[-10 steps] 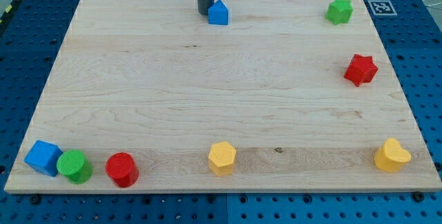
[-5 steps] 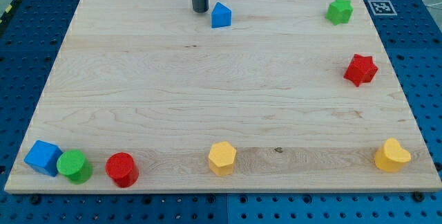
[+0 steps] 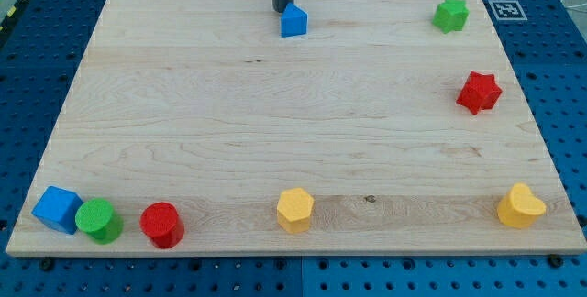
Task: Push the blue triangle to the center
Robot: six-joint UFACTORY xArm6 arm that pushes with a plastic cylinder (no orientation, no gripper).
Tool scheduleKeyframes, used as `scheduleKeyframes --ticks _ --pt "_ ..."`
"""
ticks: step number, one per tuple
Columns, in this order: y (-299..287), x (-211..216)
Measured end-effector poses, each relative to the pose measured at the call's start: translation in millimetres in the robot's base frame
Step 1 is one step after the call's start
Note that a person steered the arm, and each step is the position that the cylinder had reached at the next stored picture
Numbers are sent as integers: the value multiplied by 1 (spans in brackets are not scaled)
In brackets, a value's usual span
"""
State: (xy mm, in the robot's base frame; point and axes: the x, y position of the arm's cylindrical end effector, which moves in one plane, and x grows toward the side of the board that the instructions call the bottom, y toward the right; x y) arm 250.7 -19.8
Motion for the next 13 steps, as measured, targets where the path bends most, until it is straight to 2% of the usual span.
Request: scheduleKeyframes --ticks 2,4,5,7,10,12,13 --pt "1 17" --pt "23 -23" --pt "33 -20" --pt "14 -6" --pt "-14 51" --pt "3 7" --pt "32 4"
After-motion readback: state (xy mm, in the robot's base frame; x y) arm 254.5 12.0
